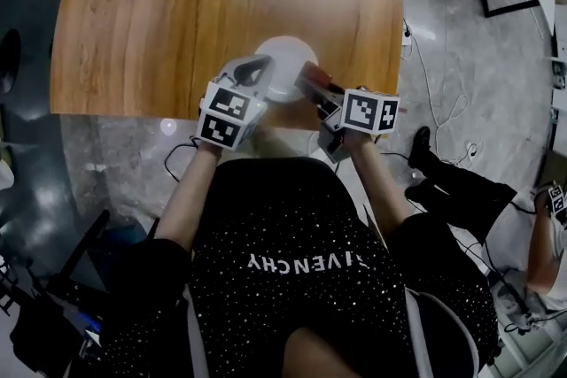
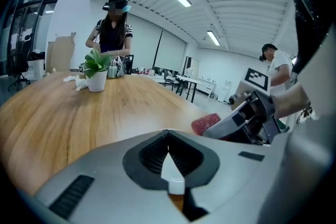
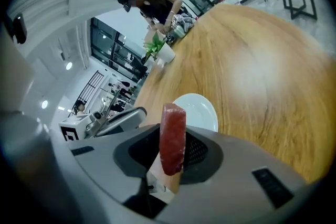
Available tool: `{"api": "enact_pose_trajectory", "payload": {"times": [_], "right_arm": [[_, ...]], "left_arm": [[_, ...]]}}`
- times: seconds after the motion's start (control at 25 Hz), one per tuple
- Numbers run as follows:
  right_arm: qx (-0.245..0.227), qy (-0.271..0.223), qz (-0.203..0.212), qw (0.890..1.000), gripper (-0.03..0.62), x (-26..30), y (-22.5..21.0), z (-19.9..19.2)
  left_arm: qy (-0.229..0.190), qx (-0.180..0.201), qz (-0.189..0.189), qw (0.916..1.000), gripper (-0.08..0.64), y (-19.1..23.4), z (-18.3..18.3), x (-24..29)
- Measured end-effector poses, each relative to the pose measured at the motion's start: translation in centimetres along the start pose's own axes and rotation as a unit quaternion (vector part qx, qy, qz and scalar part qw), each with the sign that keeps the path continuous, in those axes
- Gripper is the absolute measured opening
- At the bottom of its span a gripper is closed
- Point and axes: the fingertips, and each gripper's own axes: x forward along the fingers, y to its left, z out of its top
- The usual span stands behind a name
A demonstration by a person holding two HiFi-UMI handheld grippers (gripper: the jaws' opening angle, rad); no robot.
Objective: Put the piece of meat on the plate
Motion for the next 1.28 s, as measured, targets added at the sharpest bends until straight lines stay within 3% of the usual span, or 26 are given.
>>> {"api": "enact_pose_trajectory", "payload": {"times": [0.16, 0.36, 0.88, 0.92, 1.08, 1.28], "right_arm": [[0.013, 0.05, 0.009, 0.999, 0.095, 3.8, 0.9, 0.0], [0.074, 0.097, 0.012, 0.992, 0.095, 7.1, 1.4, -0.2], [0.165, 0.144, -0.024, 0.975, 0.097, 8.7, -0.2, -0.8], [0.174, 0.145, -0.022, 0.974, 0.101, 8.8, 0.0, -0.8], [0.197, 0.148, -0.012, 0.969, 0.222, 8.5, 0.6, -0.3], [0.22, 0.152, -0.047, 0.962, 0.236, 7.2, 0.1, -0.5]], "left_arm": [[-0.017, 0.0, -0.004, 0.9999, 0.009, 1.9, 0.0, -0.3], [-0.022, 0.011, -0.004, 0.9997, 0.009, 2.9, -0.3, -0.1], [-0.01, -0.018, 0.008, 0.9998, 0.009, 3.9, -2.0, -0.3], [-0.01, -0.019, 0.008, 0.9997, 0.009, 3.9, -2.0, -0.4], [-0.015, -0.017, 0.004, 0.9997, 0.009, 3.6, -1.4, 0.0], [-0.016, -0.009, -0.008, 0.9998, 0.009, 3.5, -0.9, 0.2]]}}
